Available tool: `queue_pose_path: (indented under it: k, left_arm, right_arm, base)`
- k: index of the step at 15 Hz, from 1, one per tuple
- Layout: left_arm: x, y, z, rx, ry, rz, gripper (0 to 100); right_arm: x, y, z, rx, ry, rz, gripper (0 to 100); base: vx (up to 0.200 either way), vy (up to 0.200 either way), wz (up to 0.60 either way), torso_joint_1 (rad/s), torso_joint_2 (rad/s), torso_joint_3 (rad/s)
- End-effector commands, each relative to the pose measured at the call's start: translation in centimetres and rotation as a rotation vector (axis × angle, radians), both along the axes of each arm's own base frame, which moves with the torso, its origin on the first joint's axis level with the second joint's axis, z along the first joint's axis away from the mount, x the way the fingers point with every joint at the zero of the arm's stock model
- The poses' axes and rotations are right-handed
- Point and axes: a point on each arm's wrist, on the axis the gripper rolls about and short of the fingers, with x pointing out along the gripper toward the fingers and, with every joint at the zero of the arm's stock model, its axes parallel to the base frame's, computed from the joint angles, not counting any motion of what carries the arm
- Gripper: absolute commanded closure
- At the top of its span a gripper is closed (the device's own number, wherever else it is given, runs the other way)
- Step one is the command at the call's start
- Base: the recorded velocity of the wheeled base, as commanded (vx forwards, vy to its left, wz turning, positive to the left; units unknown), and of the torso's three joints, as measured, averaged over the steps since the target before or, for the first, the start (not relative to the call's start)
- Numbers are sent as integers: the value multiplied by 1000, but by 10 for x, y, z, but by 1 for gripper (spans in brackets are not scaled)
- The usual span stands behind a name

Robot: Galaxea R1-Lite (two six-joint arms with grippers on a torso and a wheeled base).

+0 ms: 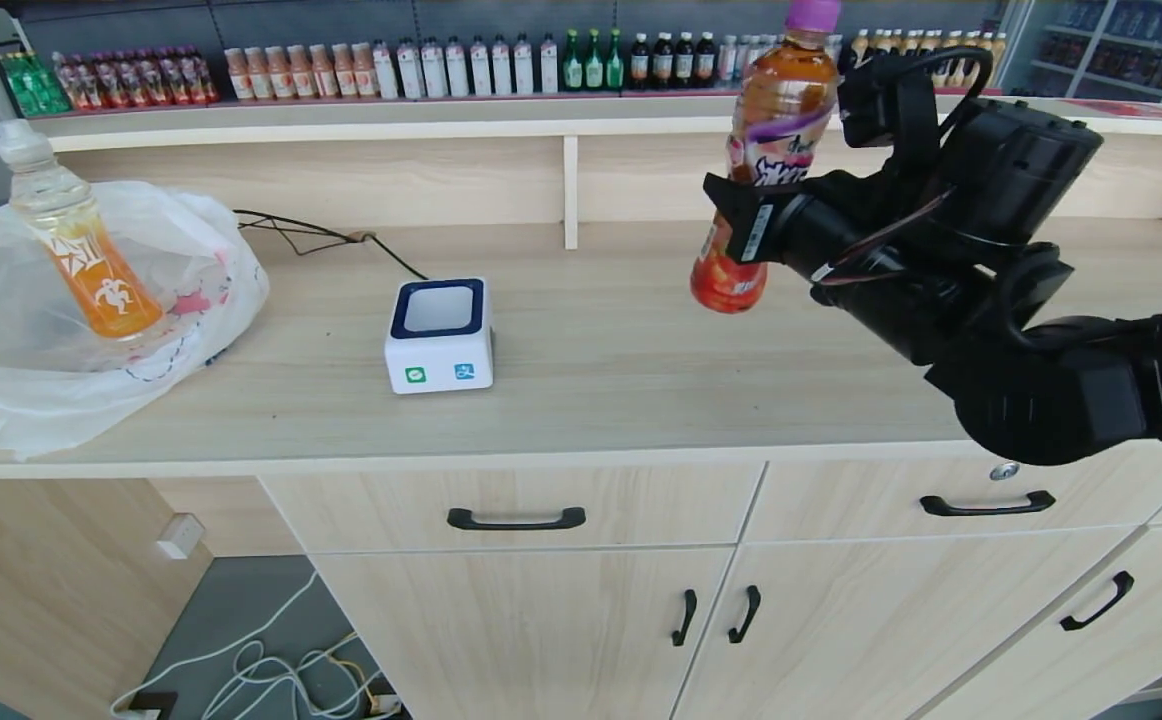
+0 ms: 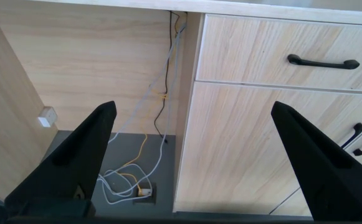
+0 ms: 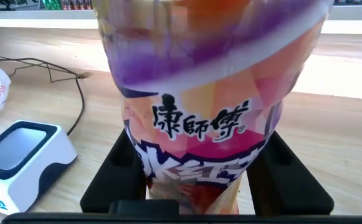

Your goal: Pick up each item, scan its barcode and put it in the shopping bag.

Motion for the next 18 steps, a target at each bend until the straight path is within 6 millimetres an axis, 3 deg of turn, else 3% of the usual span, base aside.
queue_pose_path:
  k: [1,3,7,13,18]
  left_arm:
    - [0,0,0,0,0,0,0]
    - [0,0,0,0,0,0,0]
    - [0,0,0,0,0,0,0]
    - [0,0,0,0,0,0,0]
    - [0,0,0,0,0,0,0]
  right_arm:
    - [-31,-14,37,44,-74,9,100]
    - [-46,-22,51,55,-88,15,100]
    - [-65,-31,59,51,-92,44,100]
    - [-106,-47,36,92,-2,95,100]
    - [-114,-50,28,148,5,141,100]
  base:
    - [0,0,0,0,0,0]
    - [0,0,0,0,0,0]
    - [0,0,0,0,0,0]
    - [0,0,0,0,0,0]
    - [0,0,0,0,0,0]
